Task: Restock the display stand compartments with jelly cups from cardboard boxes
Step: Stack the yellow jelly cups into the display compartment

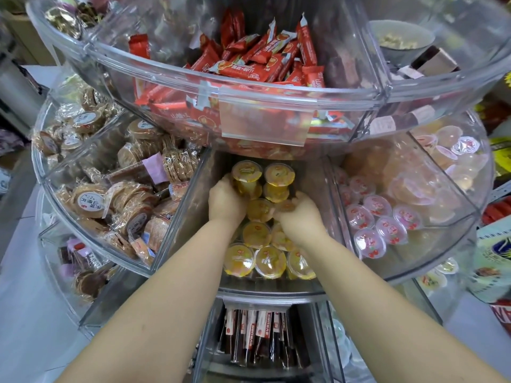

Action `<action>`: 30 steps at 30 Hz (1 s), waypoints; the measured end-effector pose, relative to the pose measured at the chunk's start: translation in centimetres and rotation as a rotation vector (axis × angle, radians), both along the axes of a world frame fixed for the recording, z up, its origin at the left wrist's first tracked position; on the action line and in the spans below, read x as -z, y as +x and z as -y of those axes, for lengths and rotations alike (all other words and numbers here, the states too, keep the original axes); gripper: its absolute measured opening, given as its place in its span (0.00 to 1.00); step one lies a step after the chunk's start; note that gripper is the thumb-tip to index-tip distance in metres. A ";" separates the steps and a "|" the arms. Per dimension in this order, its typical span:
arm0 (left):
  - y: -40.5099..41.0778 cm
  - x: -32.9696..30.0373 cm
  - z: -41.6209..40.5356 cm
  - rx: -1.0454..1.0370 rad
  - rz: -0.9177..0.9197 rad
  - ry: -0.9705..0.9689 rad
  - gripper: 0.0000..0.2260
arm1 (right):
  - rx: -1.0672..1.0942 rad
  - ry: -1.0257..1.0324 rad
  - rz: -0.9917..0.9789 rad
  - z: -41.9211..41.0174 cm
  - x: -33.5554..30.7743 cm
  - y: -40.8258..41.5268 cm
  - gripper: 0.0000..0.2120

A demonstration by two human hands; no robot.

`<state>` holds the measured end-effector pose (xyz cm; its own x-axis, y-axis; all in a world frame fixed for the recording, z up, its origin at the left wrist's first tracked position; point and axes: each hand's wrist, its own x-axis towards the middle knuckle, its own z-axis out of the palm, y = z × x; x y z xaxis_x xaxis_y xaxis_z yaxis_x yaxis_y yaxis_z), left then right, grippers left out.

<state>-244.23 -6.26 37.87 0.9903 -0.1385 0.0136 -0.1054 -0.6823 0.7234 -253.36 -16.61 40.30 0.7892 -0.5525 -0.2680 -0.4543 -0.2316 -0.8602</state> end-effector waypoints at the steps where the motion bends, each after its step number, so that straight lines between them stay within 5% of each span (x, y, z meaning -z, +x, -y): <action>1: 0.0 -0.2 -0.1 0.014 -0.032 -0.004 0.12 | -0.008 0.027 -0.003 0.1 -0.3 -0.4 0.26; 4: -0.4 -1.3 -1.0 0.089 -0.184 -0.045 0.22 | -0.008 0.215 0.014 -0.5 -1.3 -1.8 0.18; 7: -2.5 -3.7 -3.3 0.133 -0.248 -0.203 0.26 | -0.006 0.407 0.024 -1.8 -2.2 -3.2 0.23; 11: -9.2 -6.8 -8.7 0.097 -0.047 -0.554 0.13 | -0.148 0.267 0.137 -3.9 -4.1 -4.7 0.12; 15: -18.0 -5.3 -14.8 -0.266 0.140 -0.648 0.11 | -0.426 0.224 0.296 -7.5 -5.6 -7.1 0.07; 18: -24.9 -0.2 -18.6 -0.583 0.122 -0.593 0.14 | -0.732 0.299 0.274 -11.2 -4.0 -10.0 0.07; 23: -36.4 12.0 -23.3 -0.976 -0.137 -0.539 0.18 | -1.150 0.273 -0.090 -18.2 5.6 -16.1 0.08; 30: -44.4 31.3 -28.0 -0.934 -0.548 -0.330 0.14 | -1.469 -0.158 -0.529 -24.8 28.8 -21.7 0.14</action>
<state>-288.66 21.78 6.52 0.5882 0.5882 -0.5550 0.7318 -0.0950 0.6749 -275.04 8.18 11.46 0.4793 0.5373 -0.6940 0.0103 -0.7941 -0.6077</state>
